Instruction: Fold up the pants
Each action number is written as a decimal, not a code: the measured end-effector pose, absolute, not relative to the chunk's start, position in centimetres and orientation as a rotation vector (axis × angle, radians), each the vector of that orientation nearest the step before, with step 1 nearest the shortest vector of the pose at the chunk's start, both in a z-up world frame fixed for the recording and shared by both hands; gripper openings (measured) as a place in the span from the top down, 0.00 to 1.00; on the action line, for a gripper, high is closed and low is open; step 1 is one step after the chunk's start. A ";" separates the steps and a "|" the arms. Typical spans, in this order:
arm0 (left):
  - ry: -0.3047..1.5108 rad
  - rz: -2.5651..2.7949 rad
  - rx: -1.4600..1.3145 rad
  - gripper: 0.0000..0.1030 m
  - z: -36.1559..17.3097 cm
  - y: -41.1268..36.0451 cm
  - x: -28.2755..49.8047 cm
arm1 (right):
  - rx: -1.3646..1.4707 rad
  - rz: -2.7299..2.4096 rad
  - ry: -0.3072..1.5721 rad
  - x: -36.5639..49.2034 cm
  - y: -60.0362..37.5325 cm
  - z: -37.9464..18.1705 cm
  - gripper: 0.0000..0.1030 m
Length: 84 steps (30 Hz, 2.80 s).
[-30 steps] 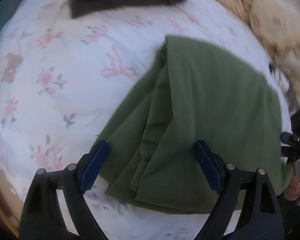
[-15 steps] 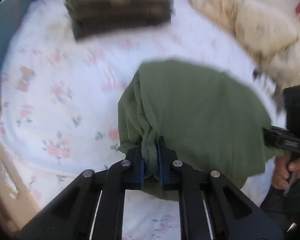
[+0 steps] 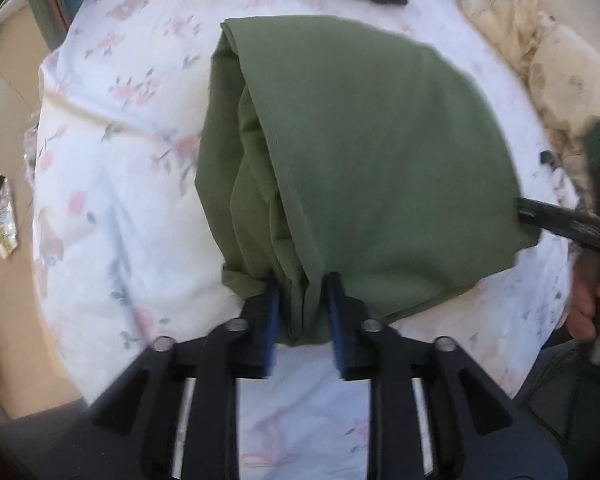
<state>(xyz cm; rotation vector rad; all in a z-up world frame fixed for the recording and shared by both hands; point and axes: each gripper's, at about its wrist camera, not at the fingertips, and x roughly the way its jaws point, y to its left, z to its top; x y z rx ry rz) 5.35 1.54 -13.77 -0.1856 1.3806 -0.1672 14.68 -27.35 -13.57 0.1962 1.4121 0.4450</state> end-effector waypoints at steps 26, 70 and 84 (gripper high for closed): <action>1.319 -0.136 -0.095 0.93 -11.0 3.9 7.0 | 0.430 0.450 1.312 7.9 -25.3 -11.9 0.96; 1.248 -0.101 -0.172 0.49 -6.0 5.4 16.7 | 0.557 0.410 1.194 17.4 -28.6 -6.9 0.71; 1.299 -0.152 -0.317 0.97 -12.3 5.5 22.5 | 0.566 0.351 1.266 25.3 -25.7 -12.5 1.00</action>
